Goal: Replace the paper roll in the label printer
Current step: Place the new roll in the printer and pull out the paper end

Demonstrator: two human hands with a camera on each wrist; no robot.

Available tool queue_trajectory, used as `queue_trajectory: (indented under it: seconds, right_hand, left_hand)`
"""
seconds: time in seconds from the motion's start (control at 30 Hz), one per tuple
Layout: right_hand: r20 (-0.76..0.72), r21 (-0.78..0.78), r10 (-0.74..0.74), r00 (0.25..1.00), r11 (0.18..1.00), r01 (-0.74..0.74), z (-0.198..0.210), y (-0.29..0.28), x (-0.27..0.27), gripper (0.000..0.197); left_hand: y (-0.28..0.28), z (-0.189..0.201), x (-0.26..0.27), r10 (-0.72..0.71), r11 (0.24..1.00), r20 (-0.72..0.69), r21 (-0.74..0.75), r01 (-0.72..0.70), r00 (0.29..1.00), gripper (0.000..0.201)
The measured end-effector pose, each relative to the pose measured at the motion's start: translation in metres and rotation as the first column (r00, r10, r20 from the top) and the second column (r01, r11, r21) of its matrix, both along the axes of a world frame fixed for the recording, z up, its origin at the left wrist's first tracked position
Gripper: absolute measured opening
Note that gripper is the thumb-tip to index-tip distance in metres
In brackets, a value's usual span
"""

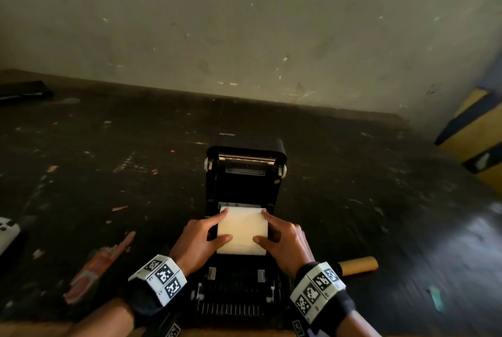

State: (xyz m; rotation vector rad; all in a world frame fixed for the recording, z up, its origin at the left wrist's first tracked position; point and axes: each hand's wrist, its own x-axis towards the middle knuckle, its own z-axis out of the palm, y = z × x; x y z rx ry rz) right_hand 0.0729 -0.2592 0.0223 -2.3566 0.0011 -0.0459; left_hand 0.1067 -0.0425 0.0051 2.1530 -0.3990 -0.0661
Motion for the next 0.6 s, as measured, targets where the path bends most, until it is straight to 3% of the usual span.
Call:
queue_trajectory:
  seconds: [0.1, 0.2, 0.4, 0.6]
  right_hand:
    - [0.007, -0.006, -0.006, 1.0, 1.0, 0.006, -0.001, 0.0, -0.004, 0.056]
    - [0.016, 0.031, -0.015, 1.0, 0.999, 0.014, -0.008, 0.002, -0.008, 0.048]
    - [0.033, 0.007, -0.04, 0.999, 0.999, 0.04, -0.015, 0.005, -0.016, 0.048]
    - [0.041, 0.015, -0.074, 0.996, 0.997, 0.073, -0.021, 0.01, -0.027, 0.051]
  left_hand:
    - [0.002, -0.001, -0.001, -0.011, 0.995, 0.045, 0.098, 0.006, 0.999, 0.06]
    - [0.002, -0.002, -0.003, -0.021, 0.995, 0.058, 0.096, 0.015, 0.998, 0.054]
    - [0.005, -0.003, -0.006, -0.047, 0.987, 0.15, 0.161, 0.023, 0.988, 0.054]
    - [0.007, -0.008, -0.019, -0.065, 0.989, 0.065, 0.135, 0.055, 0.996, 0.06]
